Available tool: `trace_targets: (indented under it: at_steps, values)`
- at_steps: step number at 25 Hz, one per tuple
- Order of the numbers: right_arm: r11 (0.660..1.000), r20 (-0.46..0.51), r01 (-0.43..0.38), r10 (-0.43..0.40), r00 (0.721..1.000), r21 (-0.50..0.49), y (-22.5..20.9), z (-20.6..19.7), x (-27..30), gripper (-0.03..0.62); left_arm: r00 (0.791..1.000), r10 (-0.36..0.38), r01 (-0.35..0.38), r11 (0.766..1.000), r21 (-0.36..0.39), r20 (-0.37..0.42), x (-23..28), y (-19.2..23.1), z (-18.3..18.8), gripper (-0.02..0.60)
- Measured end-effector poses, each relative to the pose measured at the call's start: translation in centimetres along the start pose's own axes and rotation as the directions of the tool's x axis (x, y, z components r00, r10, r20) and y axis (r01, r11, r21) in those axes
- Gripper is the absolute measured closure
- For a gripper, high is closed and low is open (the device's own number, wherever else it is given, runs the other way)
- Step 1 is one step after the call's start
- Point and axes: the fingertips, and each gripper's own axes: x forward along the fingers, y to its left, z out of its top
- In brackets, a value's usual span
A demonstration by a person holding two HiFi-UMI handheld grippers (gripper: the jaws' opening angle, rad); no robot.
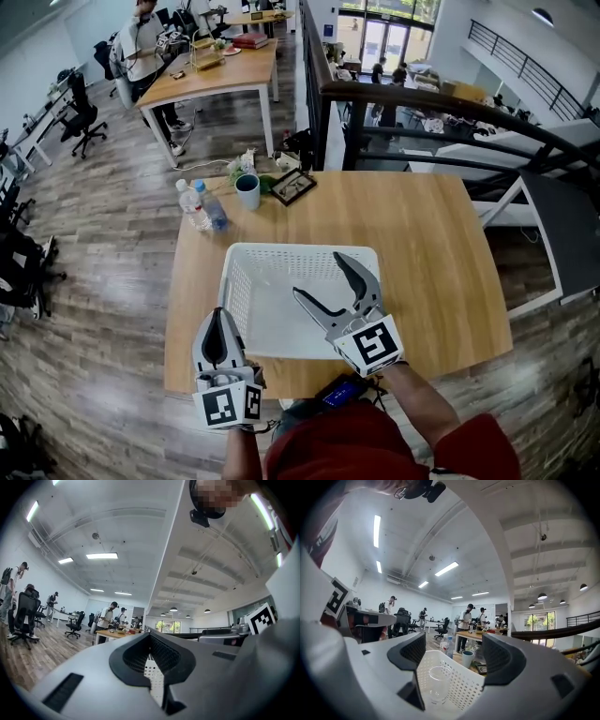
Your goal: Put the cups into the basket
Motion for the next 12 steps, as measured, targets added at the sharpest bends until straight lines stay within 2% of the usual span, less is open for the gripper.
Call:
trace_targets:
  at_steps: [12]
  values:
    - [0.996,-0.004,0.087,-0.087,0.996,-0.001,-1.9,0.4,-3.0,0.238,0.998,-0.065,0.065,0.998,-0.003,-0.006,1.4,-1.7,-0.5,0.581]
